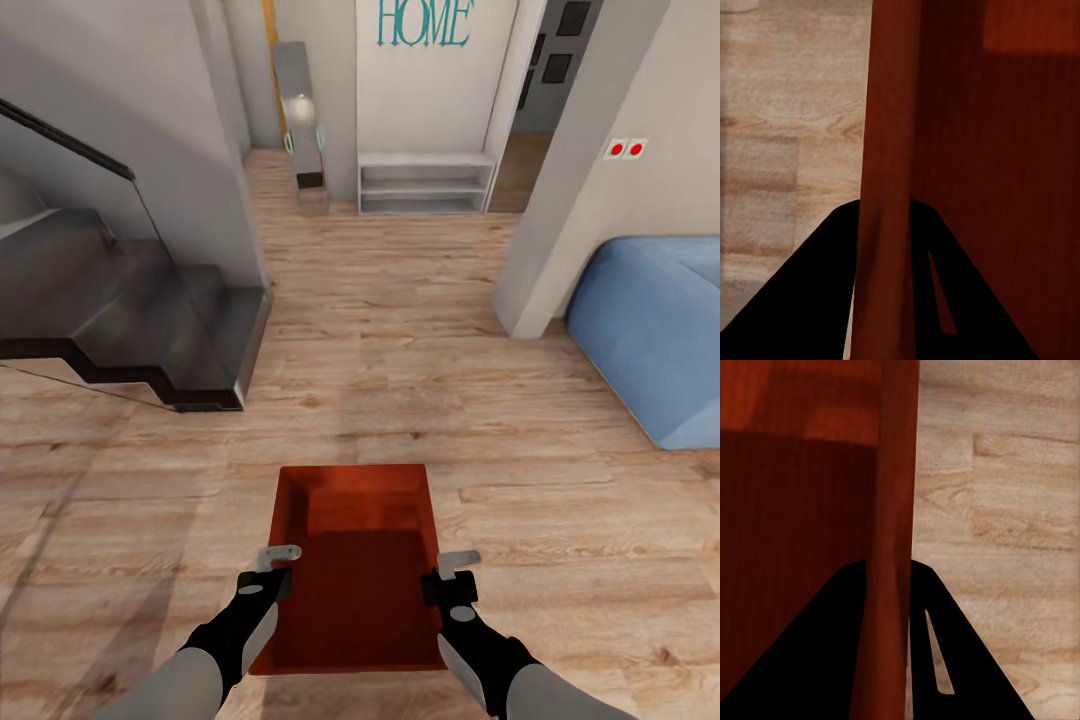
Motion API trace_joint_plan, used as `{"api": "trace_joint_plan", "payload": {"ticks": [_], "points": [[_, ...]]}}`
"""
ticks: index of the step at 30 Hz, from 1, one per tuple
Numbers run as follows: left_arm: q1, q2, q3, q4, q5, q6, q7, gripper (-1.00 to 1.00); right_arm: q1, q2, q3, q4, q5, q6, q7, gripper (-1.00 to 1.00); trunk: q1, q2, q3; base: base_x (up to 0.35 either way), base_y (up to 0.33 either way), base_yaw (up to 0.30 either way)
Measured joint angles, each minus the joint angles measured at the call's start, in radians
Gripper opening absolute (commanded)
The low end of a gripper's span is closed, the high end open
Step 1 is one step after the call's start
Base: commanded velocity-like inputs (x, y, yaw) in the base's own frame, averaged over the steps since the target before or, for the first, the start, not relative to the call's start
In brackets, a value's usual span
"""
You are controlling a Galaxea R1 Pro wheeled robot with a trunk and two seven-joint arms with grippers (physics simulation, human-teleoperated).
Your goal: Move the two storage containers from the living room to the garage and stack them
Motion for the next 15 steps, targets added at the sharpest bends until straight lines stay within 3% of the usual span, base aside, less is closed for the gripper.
{"api": "trace_joint_plan", "payload": {"ticks": [15], "points": [[0.0,0.0,0.0,0.0,0.0,0.0,0.0,-1.0,0.0,0.0,0.0,0.0,0.0,0.001,0.0,-1.0,0.0,0.0,0.0,0.322,0.0,0.0]]}}
